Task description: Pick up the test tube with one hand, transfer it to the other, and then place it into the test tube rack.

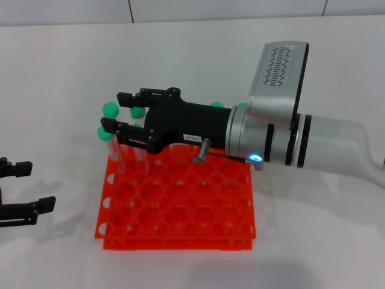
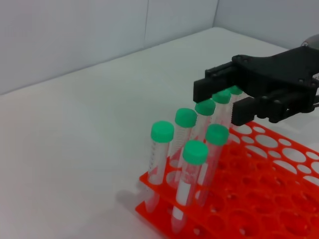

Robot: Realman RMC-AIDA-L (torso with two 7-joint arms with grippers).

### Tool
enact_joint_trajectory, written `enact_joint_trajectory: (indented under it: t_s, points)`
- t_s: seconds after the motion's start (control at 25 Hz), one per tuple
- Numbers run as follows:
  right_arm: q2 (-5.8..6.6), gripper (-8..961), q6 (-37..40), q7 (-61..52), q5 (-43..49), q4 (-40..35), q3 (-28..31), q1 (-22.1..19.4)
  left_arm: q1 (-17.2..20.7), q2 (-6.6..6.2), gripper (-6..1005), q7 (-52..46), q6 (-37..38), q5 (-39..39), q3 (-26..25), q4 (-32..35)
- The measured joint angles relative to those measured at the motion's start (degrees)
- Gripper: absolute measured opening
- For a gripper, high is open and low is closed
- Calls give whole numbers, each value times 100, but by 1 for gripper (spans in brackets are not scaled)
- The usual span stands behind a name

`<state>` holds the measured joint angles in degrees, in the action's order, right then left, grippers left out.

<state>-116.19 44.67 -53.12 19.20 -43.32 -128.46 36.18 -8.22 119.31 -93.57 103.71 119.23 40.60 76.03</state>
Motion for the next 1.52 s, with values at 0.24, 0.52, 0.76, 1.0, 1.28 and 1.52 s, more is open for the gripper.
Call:
enact_joint_trajectory:
  t_s: [0.24,0.52,0.76,1.0,1.28,1.52]
  points:
    - [1,608,15,0,-23,-10,39,4,-4,-3,884,-10,-3,13,0,0]
    - [134,806,590,-77,82,-48,401,-80,0,-5,884,-11,-16,-16,-41,0]
    - [430,836,1146,-1057,1480,-78,1257,-157,-4,-5,884,-12,-51,-33,-61,0]
    - [471,837,1600,-2266,4124,-730,2721,-675,-43,-12,884,-12,-110,-44,-62,0]
    - [382,831,2430,-3309,6289,-1920,4272,-1422,-65,-14,884,-12,-229,-48,-61,0]
    - [410,828,3371,-3974,7237,-2220,5213,-1457,-65,-13,884,-19,-234,-48,-110,0]
